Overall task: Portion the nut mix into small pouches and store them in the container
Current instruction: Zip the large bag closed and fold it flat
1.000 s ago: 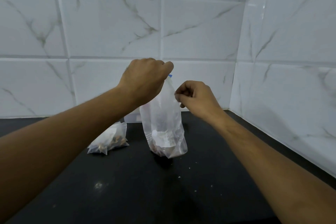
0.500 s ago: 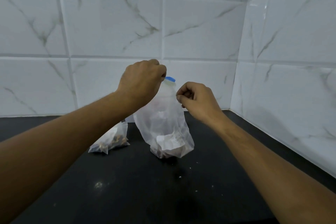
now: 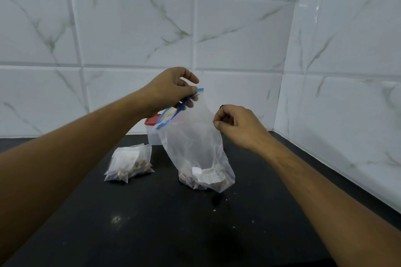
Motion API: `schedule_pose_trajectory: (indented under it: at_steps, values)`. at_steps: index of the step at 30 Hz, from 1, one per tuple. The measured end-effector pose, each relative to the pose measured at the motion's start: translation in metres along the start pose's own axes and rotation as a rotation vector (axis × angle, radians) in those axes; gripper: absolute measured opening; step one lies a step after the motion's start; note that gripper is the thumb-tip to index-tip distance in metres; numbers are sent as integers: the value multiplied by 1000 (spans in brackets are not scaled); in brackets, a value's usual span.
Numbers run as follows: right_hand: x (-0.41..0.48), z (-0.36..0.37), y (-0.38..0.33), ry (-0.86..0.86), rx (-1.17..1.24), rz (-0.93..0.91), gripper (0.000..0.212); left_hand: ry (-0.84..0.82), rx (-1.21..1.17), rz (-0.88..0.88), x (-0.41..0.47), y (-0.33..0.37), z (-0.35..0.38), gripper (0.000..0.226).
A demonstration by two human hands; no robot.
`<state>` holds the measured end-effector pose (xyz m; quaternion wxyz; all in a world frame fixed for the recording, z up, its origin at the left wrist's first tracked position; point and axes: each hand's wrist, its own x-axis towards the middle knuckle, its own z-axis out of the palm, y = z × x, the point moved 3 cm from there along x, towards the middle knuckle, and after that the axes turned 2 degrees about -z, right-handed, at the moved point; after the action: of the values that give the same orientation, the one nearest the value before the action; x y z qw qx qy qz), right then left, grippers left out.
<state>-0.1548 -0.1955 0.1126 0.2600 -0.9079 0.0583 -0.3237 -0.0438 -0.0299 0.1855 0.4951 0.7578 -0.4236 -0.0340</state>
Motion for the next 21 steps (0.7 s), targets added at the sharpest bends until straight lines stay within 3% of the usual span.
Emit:
schedule_pose_trajectory:
  at_steps: [1, 4, 8, 10, 13, 17, 19, 21]
  values:
    - [0, -2, -1, 20, 37, 9, 5, -14, 9, 41, -1, 3, 1, 11]
    - [1, -10, -9, 59, 193, 25, 32, -93, 28, 114, -5, 15, 6, 23]
    - [8, -21, -21, 135, 244, -51, 8, -63, 90, 177, -7, 21, 16, 36]
    - [11, -25, -20, 170, 268, -48, 3, 9, 301, 233, -6, 15, 17, 37]
    - [10, -27, -16, 169, 299, -18, 7, 119, 635, 309, -8, 3, 15, 22]
    - [9, -24, -11, 163, 295, 1, 10, 238, 824, 329, -9, -11, 11, 13]
    - [10, -23, -9, 169, 295, 11, 11, 171, 802, 300, -7, -14, 10, 11]
    - [12, -24, -6, 196, 277, 26, 12, 60, 589, 253, -5, -13, 9, 12]
